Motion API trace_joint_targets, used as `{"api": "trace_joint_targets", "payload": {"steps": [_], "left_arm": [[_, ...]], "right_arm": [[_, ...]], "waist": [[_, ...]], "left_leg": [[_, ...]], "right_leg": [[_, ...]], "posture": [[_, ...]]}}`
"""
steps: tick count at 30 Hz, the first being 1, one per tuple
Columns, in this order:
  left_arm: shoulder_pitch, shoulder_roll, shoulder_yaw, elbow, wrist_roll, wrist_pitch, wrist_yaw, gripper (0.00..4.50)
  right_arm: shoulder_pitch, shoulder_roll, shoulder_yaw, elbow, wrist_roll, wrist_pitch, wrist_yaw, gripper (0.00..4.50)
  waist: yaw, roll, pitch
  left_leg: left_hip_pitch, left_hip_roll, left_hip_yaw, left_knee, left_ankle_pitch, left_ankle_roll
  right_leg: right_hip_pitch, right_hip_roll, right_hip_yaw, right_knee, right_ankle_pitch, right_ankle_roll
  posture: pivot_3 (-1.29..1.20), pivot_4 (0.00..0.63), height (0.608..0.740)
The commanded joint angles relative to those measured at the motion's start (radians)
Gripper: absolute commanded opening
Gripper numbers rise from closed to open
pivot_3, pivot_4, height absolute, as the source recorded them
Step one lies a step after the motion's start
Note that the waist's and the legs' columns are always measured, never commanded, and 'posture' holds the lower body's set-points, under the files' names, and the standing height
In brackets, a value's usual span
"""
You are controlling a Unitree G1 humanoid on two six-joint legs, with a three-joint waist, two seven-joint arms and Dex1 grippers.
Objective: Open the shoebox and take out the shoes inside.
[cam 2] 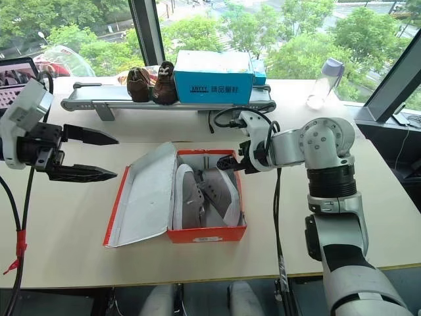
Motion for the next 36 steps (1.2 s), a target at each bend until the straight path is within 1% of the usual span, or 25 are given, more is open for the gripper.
{"api": "trace_joint_targets", "payload": {"steps": [1, 7, 9, 15, 20, 28, 36], "left_arm": [[-0.035, 0.005, 0.012, 0.004, 0.012, -0.02, -0.011, 4.5], [-0.027, 0.006, 0.016, -0.002, 0.012, -0.018, -0.01, 4.5], [-0.024, 0.007, 0.02, -0.007, 0.009, -0.014, -0.007, 4.5], [-0.012, 0.007, 0.029, -0.014, 0.005, -0.011, 0.001, 4.5], [-0.007, 0.017, 0.035, -0.015, 0.004, -0.009, 0.001, 4.5], [0.005, 0.037, 0.051, -0.032, -0.006, 0.008, 0.002, 4.5], [0.027, 0.052, 0.07, -0.05, -0.011, 0.025, 0.01, 4.5]], "right_arm": [[-0.045, -0.012, -0.023, -0.004, 0.069, 0.008, -0.064, 4.46], [-0.175, -0.026, -0.026, 0.032, 0.154, 0.008, -0.132, 4.46], [-0.189, -0.026, -0.017, 0.034, 0.185, 0.008, -0.149, 4.46], [-0.137, -0.003, 0.008, 0.019, 0.288, 0.008, -0.213, 4.46], [-0.087, 0.031, 0.007, 0.033, 0.301, 0.008, -0.256, 4.46], [-0.019, 0.073, 0.006, 0.033, 0.204, 0.008, -0.246, 4.46], [0.031, 0.18, -0.009, 0.042, 0.007, -0.002, -0.166, 4.46]], "waist": [[0.0, 0.0, 0.0], [-0.002, 0.001, 0.001], [-0.004, 0.001, 0.001], [-0.006, 0.001, 0.0], [-0.011, 0.001, 0.001], [-0.016, 0.001, 0.0], [-0.015, 0.001, 0.0]], "left_leg": [[0.0, 0.0, 0.0, 0.0, 0.0, 0.0], [0.0, 0.0, 0.0, 0.0, 0.0, 0.0], [0.0, 0.001, 0.0, 0.0, 0.0, 0.0], [0.0, 0.001, 0.0, 0.0, 0.0, 0.0], [0.0, 0.001, 0.0, 0.0, 0.0, 0.0], [0.0, 0.002, -0.001, 0.0, 0.0, 0.0], [0.0, 0.002, -0.001, 0.0, 0.0, 0.0]], "right_leg": [[0.0, 0.0, 0.0, 0.0, 0.0, 0.0], [0.0, 0.0, 0.0, 0.0, 0.0, 0.0], [0.0, 0.0, 0.0, 0.0, 0.0, 0.0], [0.0, 0.001, 0.0, 0.0, 0.0, 0.0], [0.0, 0.001, 0.0, 0.0, 0.0, 0.0], [0.0, 0.002, 0.0, 0.0, 0.0, -0.001], [0.001, 0.002, 0.0, 0.0, 0.0, -0.001]], "posture": [[0.0, 0.15, 0.74], [0.0, 0.15, 0.74], [0.0, 0.15, 0.74], [0.0, 0.15, 0.74], [0.0, 0.15, 0.74], [0.0, 0.15, 0.74], [0.0, 0.15, 0.74]]}}
